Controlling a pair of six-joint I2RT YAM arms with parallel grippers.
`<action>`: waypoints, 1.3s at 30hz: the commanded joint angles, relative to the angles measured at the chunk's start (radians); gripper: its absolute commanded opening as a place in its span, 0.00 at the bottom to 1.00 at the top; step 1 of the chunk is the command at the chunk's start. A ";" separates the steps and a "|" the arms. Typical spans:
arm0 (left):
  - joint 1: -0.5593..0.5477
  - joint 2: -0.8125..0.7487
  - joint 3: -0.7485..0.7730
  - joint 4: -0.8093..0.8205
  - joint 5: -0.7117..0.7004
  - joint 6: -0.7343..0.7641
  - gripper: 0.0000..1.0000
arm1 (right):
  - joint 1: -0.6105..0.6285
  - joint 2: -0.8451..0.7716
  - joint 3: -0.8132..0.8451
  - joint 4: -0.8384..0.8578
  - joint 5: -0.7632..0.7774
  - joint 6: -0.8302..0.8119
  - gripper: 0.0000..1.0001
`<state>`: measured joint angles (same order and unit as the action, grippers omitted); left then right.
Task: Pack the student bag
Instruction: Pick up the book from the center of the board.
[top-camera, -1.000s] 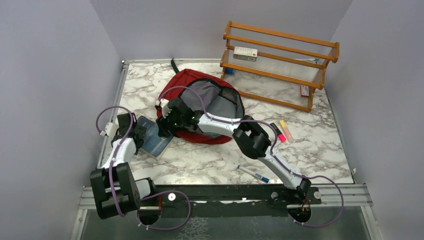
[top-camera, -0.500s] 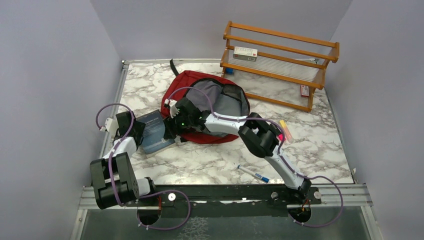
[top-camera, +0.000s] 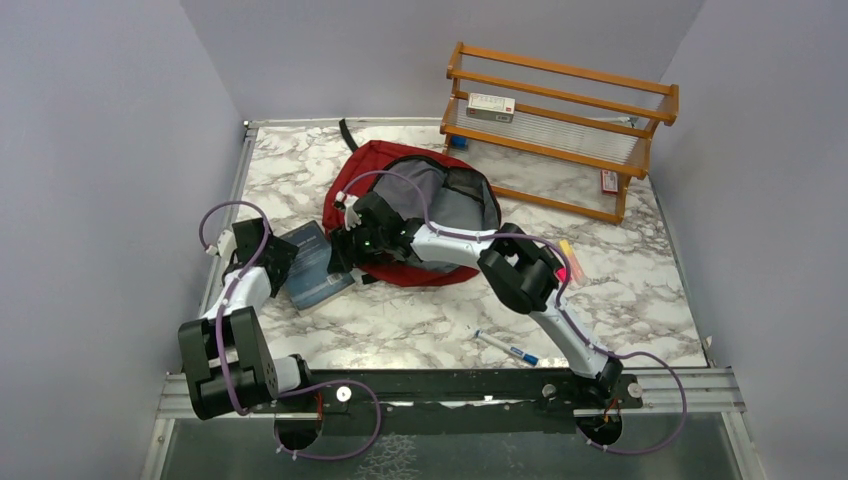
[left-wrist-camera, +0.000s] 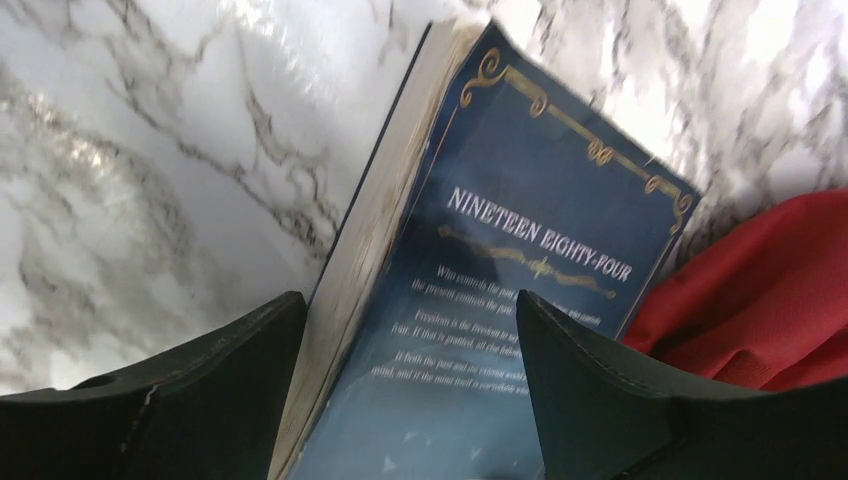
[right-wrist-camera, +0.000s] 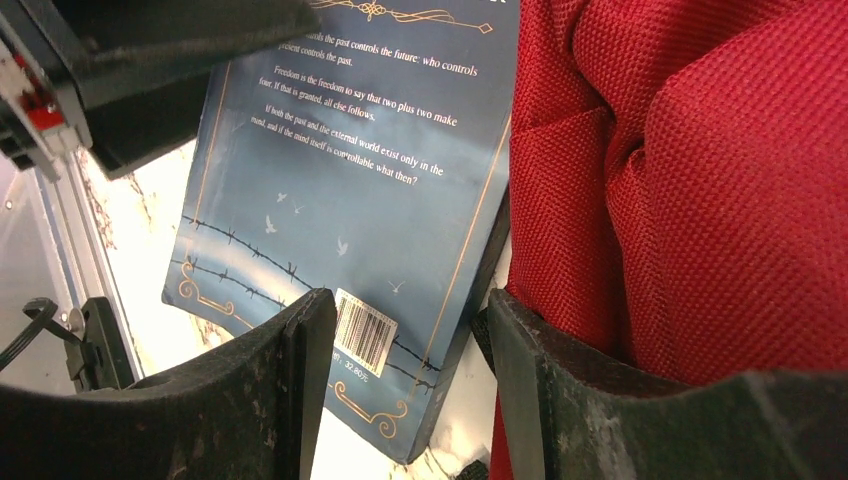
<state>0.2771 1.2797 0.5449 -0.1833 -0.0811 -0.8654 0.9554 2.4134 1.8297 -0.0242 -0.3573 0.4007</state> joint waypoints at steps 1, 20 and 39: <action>-0.033 0.029 -0.016 -0.417 0.007 0.007 0.81 | -0.037 -0.003 -0.033 -0.094 0.079 -0.003 0.63; -0.111 0.123 0.010 -0.475 -0.174 -0.058 0.30 | -0.045 -0.017 -0.046 -0.085 0.090 0.006 0.64; -0.110 0.114 0.007 -0.474 -0.176 -0.076 0.00 | -0.057 0.076 0.008 -0.063 -0.091 0.305 0.58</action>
<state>0.1696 1.2984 0.6476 -0.5495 -0.2523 -0.9348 0.9199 2.4245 1.8412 -0.0395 -0.4000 0.6113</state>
